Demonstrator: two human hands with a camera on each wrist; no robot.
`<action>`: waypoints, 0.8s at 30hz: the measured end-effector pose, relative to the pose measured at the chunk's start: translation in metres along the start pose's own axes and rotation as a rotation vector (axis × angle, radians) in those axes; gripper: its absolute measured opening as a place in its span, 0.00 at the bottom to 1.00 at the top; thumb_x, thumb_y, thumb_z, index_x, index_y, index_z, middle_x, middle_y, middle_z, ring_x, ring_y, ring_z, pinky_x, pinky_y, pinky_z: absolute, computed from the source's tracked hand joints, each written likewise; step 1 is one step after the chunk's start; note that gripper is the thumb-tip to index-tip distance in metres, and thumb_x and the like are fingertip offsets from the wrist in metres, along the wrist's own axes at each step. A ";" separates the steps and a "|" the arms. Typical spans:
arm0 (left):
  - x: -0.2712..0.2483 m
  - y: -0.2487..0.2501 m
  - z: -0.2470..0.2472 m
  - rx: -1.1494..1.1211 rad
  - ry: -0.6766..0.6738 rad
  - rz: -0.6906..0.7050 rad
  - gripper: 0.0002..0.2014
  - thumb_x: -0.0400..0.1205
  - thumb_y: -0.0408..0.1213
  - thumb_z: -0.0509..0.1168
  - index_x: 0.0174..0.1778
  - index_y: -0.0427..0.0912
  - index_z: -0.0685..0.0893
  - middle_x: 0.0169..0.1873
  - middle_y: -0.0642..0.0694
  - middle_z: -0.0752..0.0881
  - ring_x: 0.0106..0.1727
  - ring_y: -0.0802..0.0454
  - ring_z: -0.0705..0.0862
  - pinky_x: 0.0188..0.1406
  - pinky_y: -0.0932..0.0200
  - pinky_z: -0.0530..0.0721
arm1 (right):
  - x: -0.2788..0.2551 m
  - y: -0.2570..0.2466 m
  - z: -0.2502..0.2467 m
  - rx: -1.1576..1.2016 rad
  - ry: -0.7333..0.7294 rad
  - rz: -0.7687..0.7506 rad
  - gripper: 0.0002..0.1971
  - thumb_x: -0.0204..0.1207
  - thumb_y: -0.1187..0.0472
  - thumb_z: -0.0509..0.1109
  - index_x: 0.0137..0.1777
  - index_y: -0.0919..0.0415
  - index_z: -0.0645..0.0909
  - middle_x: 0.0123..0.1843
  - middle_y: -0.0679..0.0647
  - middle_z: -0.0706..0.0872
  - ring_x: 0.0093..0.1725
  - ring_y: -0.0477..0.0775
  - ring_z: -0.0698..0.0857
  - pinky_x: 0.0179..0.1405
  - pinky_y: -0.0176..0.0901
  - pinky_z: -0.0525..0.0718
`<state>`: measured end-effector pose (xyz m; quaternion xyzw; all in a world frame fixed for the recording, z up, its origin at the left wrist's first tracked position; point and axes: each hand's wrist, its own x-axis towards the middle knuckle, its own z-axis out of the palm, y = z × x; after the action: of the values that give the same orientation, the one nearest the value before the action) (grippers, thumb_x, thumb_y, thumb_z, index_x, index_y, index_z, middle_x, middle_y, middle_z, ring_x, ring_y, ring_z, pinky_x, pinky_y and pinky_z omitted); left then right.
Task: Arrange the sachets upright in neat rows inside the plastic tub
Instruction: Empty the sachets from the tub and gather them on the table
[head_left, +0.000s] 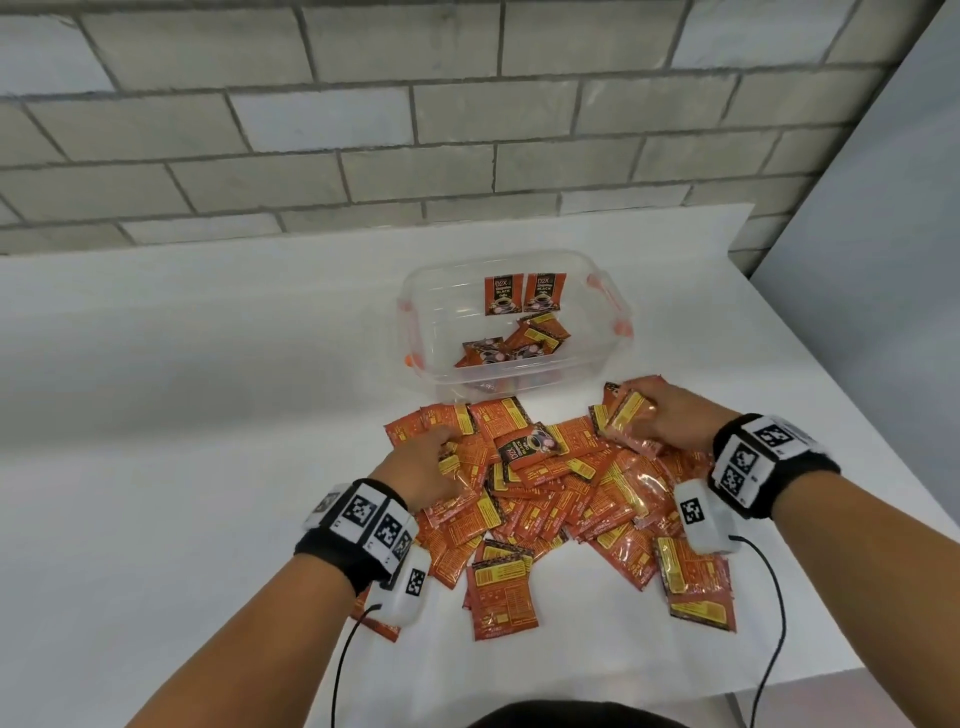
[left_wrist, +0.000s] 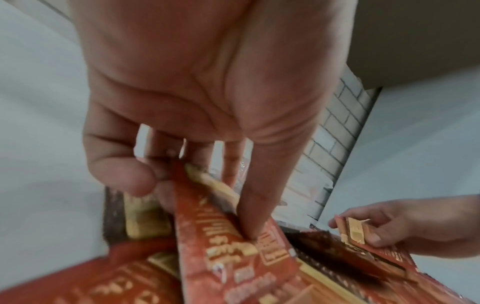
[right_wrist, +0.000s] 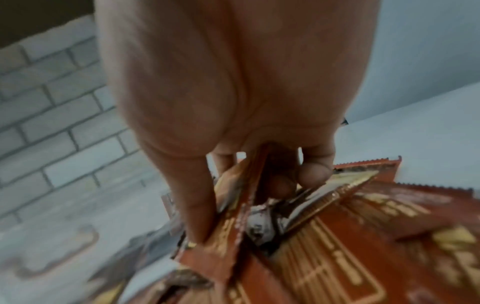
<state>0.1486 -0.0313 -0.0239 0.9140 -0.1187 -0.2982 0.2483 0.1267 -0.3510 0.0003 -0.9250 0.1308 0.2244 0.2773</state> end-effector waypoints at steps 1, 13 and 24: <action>0.000 0.002 0.002 0.031 0.021 0.012 0.38 0.76 0.38 0.74 0.80 0.53 0.64 0.76 0.45 0.71 0.70 0.46 0.77 0.64 0.57 0.77 | -0.001 -0.003 0.002 -0.089 -0.030 0.003 0.33 0.77 0.54 0.71 0.80 0.55 0.63 0.77 0.55 0.70 0.71 0.56 0.74 0.71 0.46 0.67; 0.006 0.017 0.010 0.196 0.046 -0.048 0.30 0.77 0.40 0.73 0.74 0.56 0.71 0.74 0.40 0.65 0.75 0.39 0.68 0.70 0.46 0.76 | 0.003 -0.014 0.009 -0.222 -0.013 0.090 0.34 0.71 0.50 0.76 0.75 0.56 0.69 0.71 0.57 0.72 0.64 0.58 0.77 0.57 0.47 0.77; 0.005 -0.003 -0.010 0.039 0.183 -0.008 0.16 0.72 0.44 0.77 0.48 0.55 0.75 0.54 0.49 0.73 0.67 0.42 0.70 0.70 0.46 0.69 | -0.007 -0.007 0.003 0.126 0.129 -0.045 0.20 0.74 0.64 0.73 0.63 0.54 0.72 0.43 0.52 0.83 0.38 0.48 0.81 0.34 0.40 0.74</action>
<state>0.1589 -0.0271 -0.0215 0.9425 -0.0976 -0.2122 0.2390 0.1220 -0.3428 0.0047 -0.9210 0.1412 0.1495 0.3309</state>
